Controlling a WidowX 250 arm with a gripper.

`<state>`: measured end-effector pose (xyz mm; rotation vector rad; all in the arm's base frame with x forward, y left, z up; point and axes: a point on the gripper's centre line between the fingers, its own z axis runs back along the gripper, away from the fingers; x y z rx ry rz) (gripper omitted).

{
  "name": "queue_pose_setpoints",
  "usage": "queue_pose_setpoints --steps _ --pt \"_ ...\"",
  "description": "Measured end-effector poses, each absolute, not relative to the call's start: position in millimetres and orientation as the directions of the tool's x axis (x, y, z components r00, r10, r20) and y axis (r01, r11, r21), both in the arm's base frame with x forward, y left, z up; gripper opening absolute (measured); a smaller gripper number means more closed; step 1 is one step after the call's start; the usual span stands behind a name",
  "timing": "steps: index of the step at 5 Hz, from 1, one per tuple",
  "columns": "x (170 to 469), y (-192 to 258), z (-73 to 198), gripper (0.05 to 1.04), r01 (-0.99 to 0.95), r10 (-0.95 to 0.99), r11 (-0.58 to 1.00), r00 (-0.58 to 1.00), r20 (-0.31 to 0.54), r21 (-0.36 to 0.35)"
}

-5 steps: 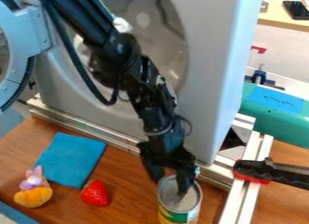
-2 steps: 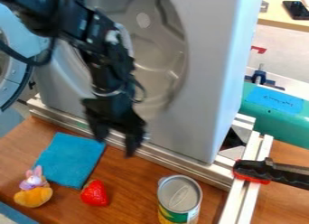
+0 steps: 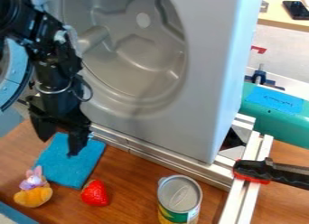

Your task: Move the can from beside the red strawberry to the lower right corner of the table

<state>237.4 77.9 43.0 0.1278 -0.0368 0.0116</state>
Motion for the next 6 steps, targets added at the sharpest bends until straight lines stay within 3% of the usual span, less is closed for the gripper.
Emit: queue_pose_setpoints --steps 2,3,4,5,6 --pt "219.0 52.0 13.9 1.001 0.134 -0.134 0.991 0.991 0.016 -0.026" --pt "216.6 46.2 8.9 1.001 0.132 -0.132 0.991 0.991 0.024 -0.003" --pt "212.4 42.5 -3.1 1.001 -0.101 0.091 0.99 0.991 0.096 0.097" --pt "206.6 29.8 -14.9 1.001 -0.352 0.335 0.932 0.927 0.167 0.085" --pt "205.3 18.1 -19.5 1.001 -0.497 0.482 0.866 0.86 0.169 0.058"
